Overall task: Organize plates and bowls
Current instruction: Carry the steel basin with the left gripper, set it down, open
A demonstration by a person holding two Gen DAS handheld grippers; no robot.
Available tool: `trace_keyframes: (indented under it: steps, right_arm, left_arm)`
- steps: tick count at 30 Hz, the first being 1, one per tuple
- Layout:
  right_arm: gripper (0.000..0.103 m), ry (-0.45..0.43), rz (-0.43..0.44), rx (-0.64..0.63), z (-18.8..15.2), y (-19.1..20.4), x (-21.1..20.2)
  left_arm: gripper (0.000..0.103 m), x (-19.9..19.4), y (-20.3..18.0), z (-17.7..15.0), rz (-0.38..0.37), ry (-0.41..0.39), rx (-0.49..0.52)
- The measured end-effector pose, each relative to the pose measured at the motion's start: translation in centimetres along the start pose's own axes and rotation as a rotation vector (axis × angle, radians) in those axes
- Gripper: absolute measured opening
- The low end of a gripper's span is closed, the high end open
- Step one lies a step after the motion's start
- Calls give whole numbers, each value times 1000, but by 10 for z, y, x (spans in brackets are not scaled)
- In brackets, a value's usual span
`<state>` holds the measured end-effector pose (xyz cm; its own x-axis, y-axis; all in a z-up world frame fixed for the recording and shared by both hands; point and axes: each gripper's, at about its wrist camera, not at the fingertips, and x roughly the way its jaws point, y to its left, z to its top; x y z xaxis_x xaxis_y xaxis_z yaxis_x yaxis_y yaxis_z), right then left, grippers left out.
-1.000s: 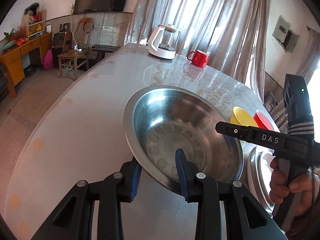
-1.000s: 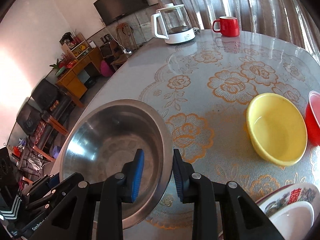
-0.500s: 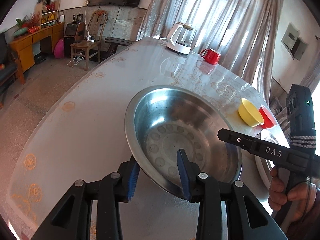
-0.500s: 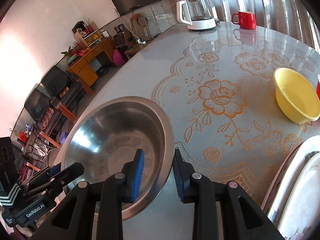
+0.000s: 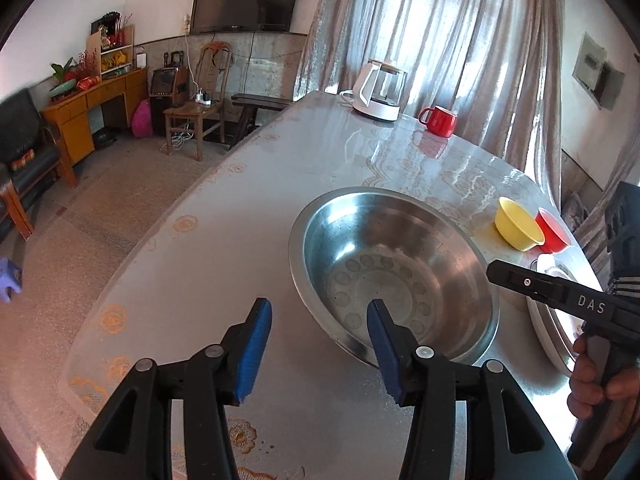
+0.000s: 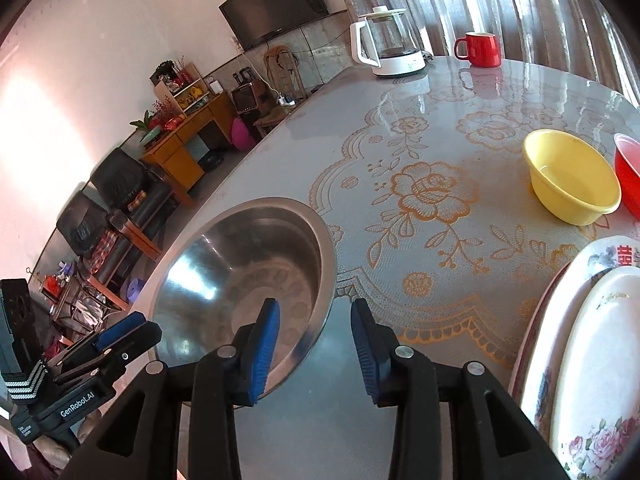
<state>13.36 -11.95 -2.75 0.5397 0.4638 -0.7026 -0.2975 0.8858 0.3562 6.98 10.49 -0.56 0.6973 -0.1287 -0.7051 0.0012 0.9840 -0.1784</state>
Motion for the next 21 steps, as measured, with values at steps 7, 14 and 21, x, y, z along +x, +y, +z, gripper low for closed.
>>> trace_keyframes:
  steps: [7,14,21]
  right_arm:
    - [42,-47,-29,18,-6,-14,-25]
    - [47,-104,-72,63,-9,-38,-52]
    - [51,-149,-116,138,-10,-71,-74]
  left_arm:
    - [58,-8,-12,0,-29,-7,24]
    - [63,-8,-32,4,-57,-4,69]
    - [69,-1,-56,8,-87,15,119]
